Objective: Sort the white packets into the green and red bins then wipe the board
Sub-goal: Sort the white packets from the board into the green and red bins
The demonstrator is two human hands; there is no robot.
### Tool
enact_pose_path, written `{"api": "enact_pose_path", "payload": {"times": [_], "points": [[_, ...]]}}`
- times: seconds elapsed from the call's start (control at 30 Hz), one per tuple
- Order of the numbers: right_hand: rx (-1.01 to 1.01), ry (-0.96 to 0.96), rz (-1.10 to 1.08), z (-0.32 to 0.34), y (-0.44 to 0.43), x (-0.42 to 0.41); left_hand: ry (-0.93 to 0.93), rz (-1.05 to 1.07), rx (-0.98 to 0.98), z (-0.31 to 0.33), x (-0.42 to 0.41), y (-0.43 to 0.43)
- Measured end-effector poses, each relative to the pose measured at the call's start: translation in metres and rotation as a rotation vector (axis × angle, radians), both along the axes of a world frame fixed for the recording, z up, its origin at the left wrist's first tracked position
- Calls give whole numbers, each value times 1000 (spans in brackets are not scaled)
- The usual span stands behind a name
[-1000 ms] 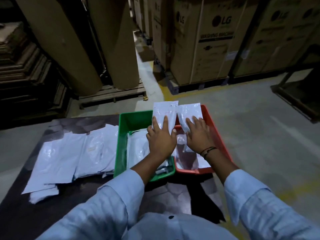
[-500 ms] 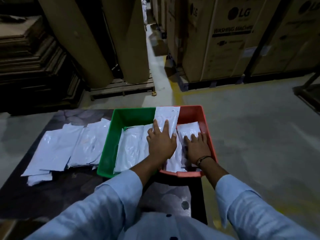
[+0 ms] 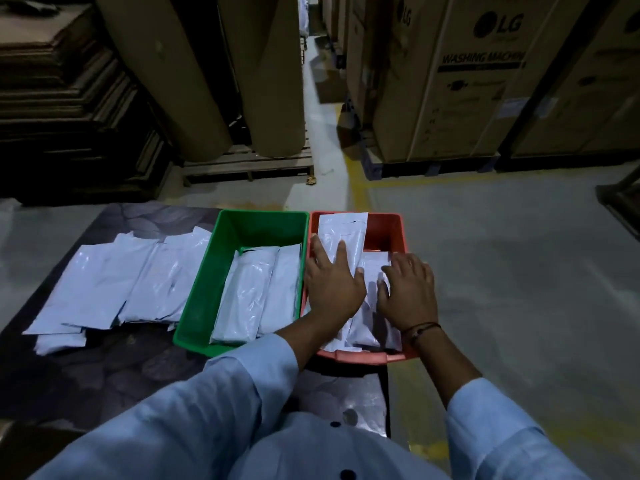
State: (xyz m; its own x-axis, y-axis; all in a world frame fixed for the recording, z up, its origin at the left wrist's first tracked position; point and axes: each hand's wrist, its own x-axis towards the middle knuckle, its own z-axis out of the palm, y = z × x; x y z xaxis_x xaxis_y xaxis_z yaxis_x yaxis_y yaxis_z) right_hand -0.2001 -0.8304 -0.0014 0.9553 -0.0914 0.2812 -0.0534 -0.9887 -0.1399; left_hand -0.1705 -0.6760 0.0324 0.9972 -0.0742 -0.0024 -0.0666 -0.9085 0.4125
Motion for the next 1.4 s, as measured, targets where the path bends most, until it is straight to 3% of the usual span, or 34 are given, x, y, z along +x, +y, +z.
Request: {"api": "enact_pose_path", "payload": {"times": [0.23, 0.37, 0.5, 0.7, 1.07, 1.17, 1.3, 1.4], "points": [[20, 73, 5, -10, -5, -3, 144, -4, 149, -23, -8, -23], [9, 50, 11, -8, -4, -5, 161, -226, 159, -45, -5, -18], [-18, 82, 14, -13, -6, -4, 354, -408, 216, -71, 1, -2], [-46, 130, 11, -14, -4, -3, 465, -406, 241, -86, 3, 8], [-164, 208, -23, -7, 1, -3, 597, -415, 108, -64, 16, 14], [-154, 183, -54, 3, 8, 3, 524, -392, 46, -51, 24, 15], [-101, 101, -37, 19, 22, 20, 200, -437, 84, -16, 27, 26], [-55, 32, 2, 26, 35, 32, 39, -399, -28, 7, 31, 47]]}}
